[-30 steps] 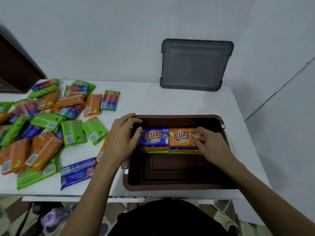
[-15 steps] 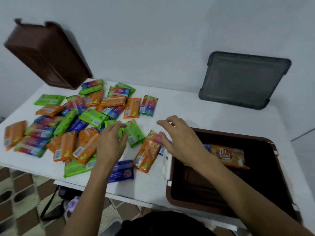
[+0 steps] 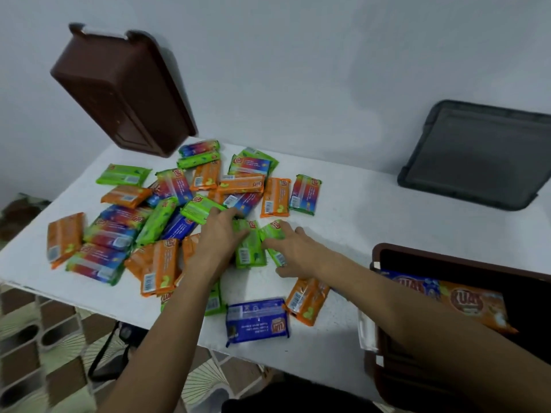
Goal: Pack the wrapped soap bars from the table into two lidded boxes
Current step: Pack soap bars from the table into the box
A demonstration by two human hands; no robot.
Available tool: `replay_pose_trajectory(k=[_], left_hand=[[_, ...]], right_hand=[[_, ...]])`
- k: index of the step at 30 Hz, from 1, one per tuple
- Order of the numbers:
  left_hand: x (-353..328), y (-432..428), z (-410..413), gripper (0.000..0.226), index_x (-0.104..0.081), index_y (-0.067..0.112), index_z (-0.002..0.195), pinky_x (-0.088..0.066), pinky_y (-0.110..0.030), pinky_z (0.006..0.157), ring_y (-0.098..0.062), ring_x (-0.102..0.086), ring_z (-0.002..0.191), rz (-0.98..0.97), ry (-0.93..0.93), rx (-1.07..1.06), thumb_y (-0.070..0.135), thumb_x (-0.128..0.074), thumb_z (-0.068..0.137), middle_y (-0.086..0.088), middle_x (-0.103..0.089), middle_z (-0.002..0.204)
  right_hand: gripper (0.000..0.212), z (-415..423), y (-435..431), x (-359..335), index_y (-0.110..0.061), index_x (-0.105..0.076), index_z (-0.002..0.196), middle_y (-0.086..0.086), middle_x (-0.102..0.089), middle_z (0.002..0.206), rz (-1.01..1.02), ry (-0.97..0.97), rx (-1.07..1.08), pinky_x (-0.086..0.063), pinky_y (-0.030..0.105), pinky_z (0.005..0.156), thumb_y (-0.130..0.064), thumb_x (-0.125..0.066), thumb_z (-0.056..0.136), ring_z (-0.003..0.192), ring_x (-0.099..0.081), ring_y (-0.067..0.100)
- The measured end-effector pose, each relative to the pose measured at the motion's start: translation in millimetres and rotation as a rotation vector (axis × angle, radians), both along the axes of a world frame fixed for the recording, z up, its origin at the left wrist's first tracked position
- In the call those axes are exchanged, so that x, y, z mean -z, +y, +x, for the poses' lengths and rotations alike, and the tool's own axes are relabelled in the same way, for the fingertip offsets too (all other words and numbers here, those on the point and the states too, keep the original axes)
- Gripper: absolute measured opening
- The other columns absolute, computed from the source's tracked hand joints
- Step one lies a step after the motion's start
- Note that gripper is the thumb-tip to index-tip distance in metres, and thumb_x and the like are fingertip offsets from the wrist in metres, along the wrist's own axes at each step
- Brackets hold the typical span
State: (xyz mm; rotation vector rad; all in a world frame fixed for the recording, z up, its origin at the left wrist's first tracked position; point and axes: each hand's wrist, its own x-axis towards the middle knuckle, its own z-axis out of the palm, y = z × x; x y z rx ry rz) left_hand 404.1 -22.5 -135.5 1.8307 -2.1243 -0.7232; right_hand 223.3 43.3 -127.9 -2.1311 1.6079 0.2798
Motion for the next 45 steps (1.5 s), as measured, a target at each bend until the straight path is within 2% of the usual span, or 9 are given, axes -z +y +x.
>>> replay_pose_trajectory(k=[3, 7, 12, 15, 21, 29, 34, 40, 45], left_hand=[[1, -6, 1, 0.036, -0.063, 0.026, 0.118, -0.044, -0.036, 0.091, -0.029, -0.053, 0.107, 0.070, 0.054, 0.025, 0.029, -0.073, 0.084, -0.011, -0.050, 0.120], [-11, -3, 5, 0.011, -0.070, 0.023, 0.100, -0.049, -0.036, 0.068, -0.026, -0.062, 0.084, 0.163, 0.218, 0.074, 0.025, -0.066, 0.090, -0.009, -0.066, 0.105], [-27, 2, 18, 0.024, -0.063, 0.015, 0.113, -0.057, -0.030, 0.080, -0.020, -0.068, 0.089, 0.494, 0.492, 0.131, 0.007, -0.064, 0.090, -0.011, -0.067, 0.103], [-23, 4, 23, 0.028, -0.058, 0.027, 0.114, -0.056, -0.037, 0.086, -0.018, -0.066, 0.099, 0.379, 0.375, 0.261, 0.007, -0.059, 0.094, -0.006, -0.064, 0.108], [-27, 23, 5, 0.012, -0.052, 0.042, 0.109, -0.055, -0.045, 0.072, -0.017, -0.063, 0.087, -0.009, 0.232, 0.352, 0.040, -0.046, 0.100, 0.002, -0.064, 0.094], [-60, 80, -53, 0.013, -0.059, 0.020, 0.107, -0.059, -0.036, 0.059, -0.028, -0.067, 0.083, -0.028, 0.777, 0.097, 0.024, -0.048, 0.101, -0.014, -0.063, 0.099], [-66, 130, -96, 0.023, -0.057, 0.023, 0.117, -0.057, -0.025, 0.073, -0.013, -0.070, 0.091, 0.177, 1.112, 0.017, 0.014, -0.056, 0.096, -0.006, -0.067, 0.108], [-53, 172, -131, 0.041, -0.051, 0.018, 0.132, -0.056, -0.027, 0.078, -0.020, -0.067, 0.104, 0.349, 1.229, 0.023, 0.004, -0.056, 0.094, -0.011, -0.065, 0.118], [-49, 185, -141, 0.044, -0.048, 0.022, 0.136, -0.056, -0.027, 0.085, -0.022, -0.063, 0.115, 0.355, 1.157, 0.031, 0.007, -0.057, 0.095, -0.010, -0.062, 0.126]], right_hand=[[0.048, -5, -2, 0, -0.037, -0.046, 0.132, 0.016, -0.021, 0.149, 0.000, -0.048, 0.035, -0.041, 0.050, 0.097, -0.029, -0.058, 0.087, 0.120, -0.037, 0.046], [0.032, -11, -6, -12, -0.032, -0.057, 0.122, 0.009, -0.044, 0.137, -0.083, -0.247, 0.153, -0.041, 0.045, 0.099, -0.035, -0.047, 0.091, 0.115, -0.050, 0.033], [0.040, -34, 0, -42, -0.030, -0.053, 0.130, 0.008, -0.060, 0.130, -0.192, -0.440, 0.256, -0.053, 0.034, 0.078, -0.011, -0.049, 0.095, 0.095, -0.064, 0.022], [0.039, -50, 13, -53, -0.031, -0.054, 0.128, 0.007, -0.064, 0.120, -0.270, -0.545, 0.325, -0.054, 0.036, 0.062, -0.008, -0.044, 0.098, 0.068, -0.064, 0.027], [0.026, -86, 54, -79, -0.025, -0.056, 0.120, 0.001, -0.060, 0.117, -0.409, -0.804, 0.490, -0.052, 0.013, 0.063, -0.011, -0.047, 0.101, 0.082, -0.067, 0.008], [0.014, -142, 158, -103, -0.011, -0.062, 0.107, 0.002, -0.064, 0.112, -0.520, -1.109, 0.732, -0.061, 0.030, 0.069, -0.009, -0.051, 0.098, 0.092, -0.071, 0.019], [0.022, -171, 213, -99, -0.008, -0.063, 0.112, 0.011, -0.066, 0.111, -0.432, -1.097, 0.776, -0.061, 0.034, 0.068, -0.001, -0.048, 0.098, 0.079, -0.071, 0.029], [0.036, -183, 222, -70, -0.009, -0.058, 0.125, 0.014, -0.064, 0.120, -0.167, -1.191, 0.811, -0.059, 0.035, 0.086, 0.008, -0.049, 0.095, 0.106, -0.069, 0.023], [0.037, -186, 202, -48, -0.013, -0.057, 0.130, 0.017, -0.073, 0.084, -0.186, -0.904, 0.766, -0.061, 0.031, 0.076, -0.002, -0.054, 0.095, 0.075, -0.075, 0.020]])
